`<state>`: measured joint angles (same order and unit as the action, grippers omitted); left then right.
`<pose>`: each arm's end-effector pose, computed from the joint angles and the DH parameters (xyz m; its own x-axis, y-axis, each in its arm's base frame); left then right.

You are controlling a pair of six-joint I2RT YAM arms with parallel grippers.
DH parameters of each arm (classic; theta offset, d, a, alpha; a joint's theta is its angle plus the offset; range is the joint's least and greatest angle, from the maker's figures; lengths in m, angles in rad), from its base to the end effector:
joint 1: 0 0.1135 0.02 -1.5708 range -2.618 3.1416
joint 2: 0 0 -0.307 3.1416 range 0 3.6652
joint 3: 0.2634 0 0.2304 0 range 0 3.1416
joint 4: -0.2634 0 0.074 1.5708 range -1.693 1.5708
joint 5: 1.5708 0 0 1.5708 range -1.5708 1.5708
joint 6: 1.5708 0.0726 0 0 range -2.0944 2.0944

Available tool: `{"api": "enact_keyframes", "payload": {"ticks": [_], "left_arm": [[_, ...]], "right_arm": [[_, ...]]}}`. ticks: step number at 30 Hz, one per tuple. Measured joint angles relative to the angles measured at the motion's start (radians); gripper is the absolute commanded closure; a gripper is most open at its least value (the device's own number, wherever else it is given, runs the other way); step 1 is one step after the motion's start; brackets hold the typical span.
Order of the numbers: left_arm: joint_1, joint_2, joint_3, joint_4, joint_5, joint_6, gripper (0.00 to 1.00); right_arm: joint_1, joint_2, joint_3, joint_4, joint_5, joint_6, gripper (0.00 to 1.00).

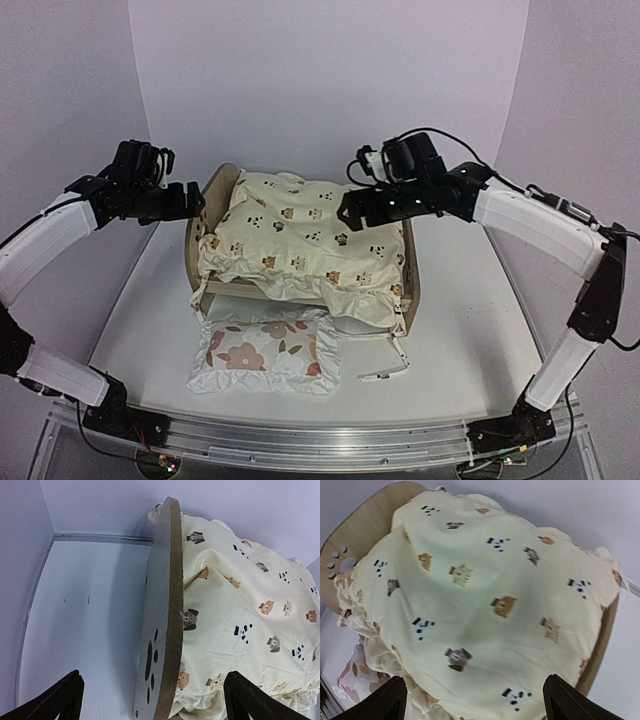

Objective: Set up the pet bed

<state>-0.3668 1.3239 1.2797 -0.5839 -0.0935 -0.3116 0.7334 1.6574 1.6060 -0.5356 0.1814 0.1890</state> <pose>0.2715 -0.0970 0.3753 -0.6100 -0.0926 -0.7870 0.1046 0.9750 -0.1958 0.3006 0.2533 0.3873 -0.5069 -0.2080 -0.8366 -0.4598 0.8861 0.0583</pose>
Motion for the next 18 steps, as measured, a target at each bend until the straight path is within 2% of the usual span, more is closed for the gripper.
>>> {"api": "enact_keyframes", "payload": {"ticks": [8, 13, 18], "left_arm": [[0.0, -0.154, -0.033, -0.089, -0.079, -0.021, 0.02], [0.0, -0.227, -0.108, -0.118, -0.094, -0.034, 0.03], [0.0, -0.269, -0.201, -0.129, -0.094, -0.033, 0.05]], "right_arm": [[0.232, 0.396, 0.393, 0.005, -0.009, -0.168, 0.04], [0.316, 0.676, 0.662, -0.005, -0.042, -0.23, 0.04], [0.347, 0.825, 0.761, 0.027, -0.049, -0.283, 0.08]]}}
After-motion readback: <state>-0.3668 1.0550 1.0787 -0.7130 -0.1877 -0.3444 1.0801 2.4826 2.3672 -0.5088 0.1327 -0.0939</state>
